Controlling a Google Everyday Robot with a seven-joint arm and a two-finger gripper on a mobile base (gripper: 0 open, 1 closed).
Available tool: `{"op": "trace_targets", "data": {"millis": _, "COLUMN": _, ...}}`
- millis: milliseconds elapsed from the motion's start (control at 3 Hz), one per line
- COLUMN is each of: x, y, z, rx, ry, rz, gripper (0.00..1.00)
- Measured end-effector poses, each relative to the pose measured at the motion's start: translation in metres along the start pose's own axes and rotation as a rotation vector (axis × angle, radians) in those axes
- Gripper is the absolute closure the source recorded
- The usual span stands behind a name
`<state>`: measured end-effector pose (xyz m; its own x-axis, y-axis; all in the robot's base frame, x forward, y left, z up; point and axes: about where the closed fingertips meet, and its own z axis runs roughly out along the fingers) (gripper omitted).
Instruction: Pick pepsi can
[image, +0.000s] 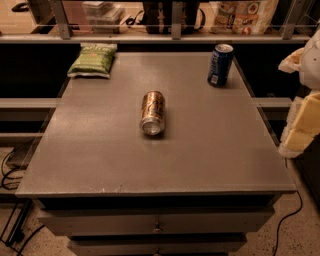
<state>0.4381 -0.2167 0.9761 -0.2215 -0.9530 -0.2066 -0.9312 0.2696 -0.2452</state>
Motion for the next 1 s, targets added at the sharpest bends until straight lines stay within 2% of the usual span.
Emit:
{"op": "trace_targets", "data": {"millis": 333, "x": -0.002, "y": -0.001, "z": -0.001, "rx": 0.008, "ry": -0.013, "rz": 0.001, "gripper": 0.0}}
{"op": "trace_targets", "data": {"millis": 667, "x": -0.008, "y": -0.011, "z": 0.002, "rx": 0.026, "ry": -0.094, "rz": 0.031, "gripper": 0.0}}
{"op": "trace_targets", "data": {"millis": 1000, "x": -0.02, "y": -0.032, "z": 0.008, "rx": 0.058, "ry": -0.239, "rz": 0.067, "gripper": 0.0}}
